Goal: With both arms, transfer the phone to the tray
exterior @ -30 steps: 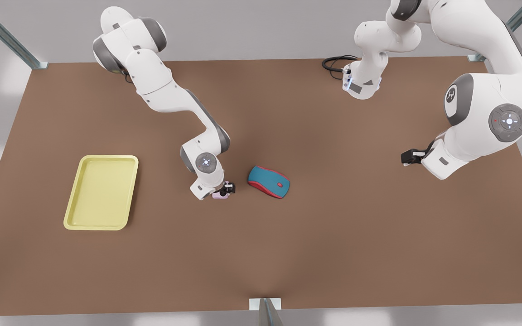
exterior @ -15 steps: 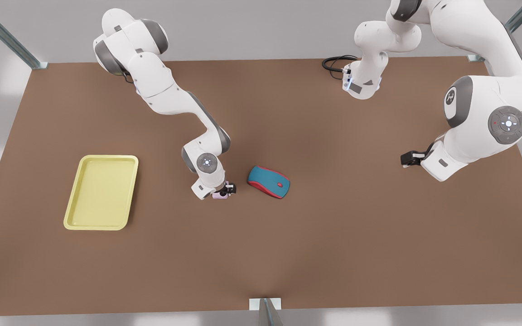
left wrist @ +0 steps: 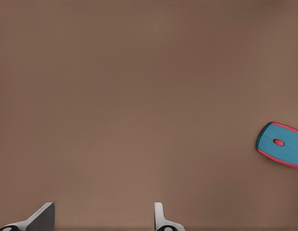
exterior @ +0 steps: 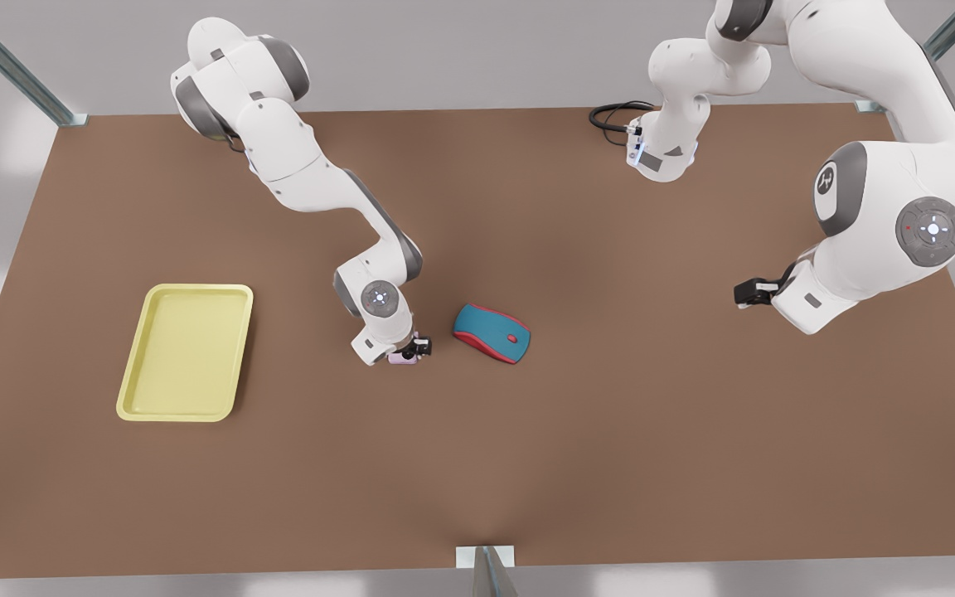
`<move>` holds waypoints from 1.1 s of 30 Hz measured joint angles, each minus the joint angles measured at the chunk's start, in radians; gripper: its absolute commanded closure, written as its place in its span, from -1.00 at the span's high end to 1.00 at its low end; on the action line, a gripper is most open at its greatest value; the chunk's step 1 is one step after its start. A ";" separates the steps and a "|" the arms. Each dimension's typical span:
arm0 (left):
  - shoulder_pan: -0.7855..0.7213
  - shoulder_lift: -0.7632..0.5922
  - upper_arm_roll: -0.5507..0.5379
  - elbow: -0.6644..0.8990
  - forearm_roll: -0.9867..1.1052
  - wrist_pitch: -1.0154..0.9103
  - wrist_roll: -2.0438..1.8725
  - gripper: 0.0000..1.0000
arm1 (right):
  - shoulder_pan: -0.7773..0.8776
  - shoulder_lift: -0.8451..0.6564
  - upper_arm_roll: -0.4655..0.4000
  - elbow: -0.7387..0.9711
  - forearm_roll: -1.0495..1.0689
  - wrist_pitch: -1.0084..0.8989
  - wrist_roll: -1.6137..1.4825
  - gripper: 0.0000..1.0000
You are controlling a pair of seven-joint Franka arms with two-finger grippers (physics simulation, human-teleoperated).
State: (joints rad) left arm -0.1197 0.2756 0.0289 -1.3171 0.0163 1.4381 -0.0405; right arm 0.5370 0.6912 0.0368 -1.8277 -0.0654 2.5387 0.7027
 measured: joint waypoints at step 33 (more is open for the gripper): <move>0.000 -0.001 -0.001 0.000 -0.004 0.001 0.002 1.00 | -0.552 -0.407 0.006 -0.386 0.003 -0.072 -0.252 0.56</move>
State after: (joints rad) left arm -0.1198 0.2742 0.0277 -1.3166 0.0123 1.4390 -0.0387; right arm -0.0153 0.2845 0.0427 -2.2134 -0.0619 2.4668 0.4506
